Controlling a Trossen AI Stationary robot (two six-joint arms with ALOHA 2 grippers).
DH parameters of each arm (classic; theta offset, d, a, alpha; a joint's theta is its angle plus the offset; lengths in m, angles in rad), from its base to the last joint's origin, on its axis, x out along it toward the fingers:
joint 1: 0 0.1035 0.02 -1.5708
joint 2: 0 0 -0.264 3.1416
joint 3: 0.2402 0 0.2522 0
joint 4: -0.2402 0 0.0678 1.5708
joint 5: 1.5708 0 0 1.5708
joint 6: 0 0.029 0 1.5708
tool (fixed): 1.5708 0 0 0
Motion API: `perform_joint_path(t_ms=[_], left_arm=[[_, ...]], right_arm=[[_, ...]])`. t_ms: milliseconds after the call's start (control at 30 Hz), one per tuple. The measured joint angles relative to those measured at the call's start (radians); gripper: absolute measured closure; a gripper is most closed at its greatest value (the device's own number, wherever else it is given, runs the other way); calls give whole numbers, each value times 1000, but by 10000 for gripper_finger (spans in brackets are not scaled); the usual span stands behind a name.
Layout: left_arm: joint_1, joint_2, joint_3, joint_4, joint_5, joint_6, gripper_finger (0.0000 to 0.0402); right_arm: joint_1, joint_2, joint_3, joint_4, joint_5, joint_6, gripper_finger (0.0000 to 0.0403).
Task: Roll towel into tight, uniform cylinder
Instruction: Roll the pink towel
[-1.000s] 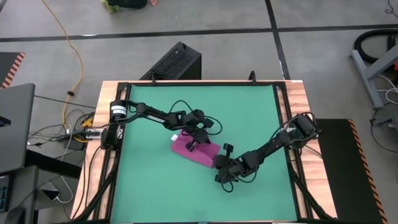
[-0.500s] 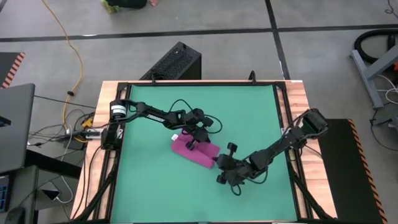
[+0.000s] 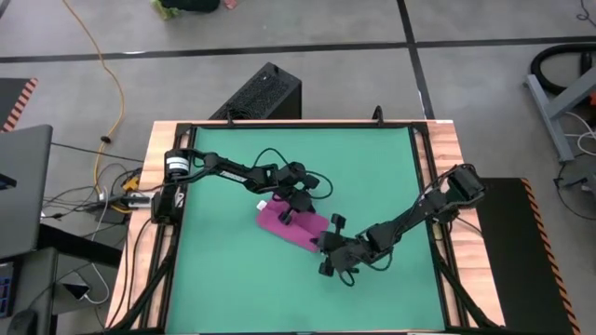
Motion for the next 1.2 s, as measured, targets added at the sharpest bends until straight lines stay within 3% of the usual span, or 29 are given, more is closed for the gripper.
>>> perform_joint_path(t_ms=[533,700,933,1067,1200], left_arm=[[0,0,0,-2,-40,-9,401],[-1,-19,0,-3,-131,-16,401],[0,-156,0,-56,-191,-77,401],[0,-292,0,-202,-124,-150,401],[-15,-440,-75,-253,-45,-260,401]], right_arm=[[-37,0,0,-148,-57,132,394],[-37,0,0,-167,-63,132,394],[-41,0,0,-194,-90,137,394],[-41,0,0,-233,-109,171,394],[-41,0,0,-246,-113,177,394]])
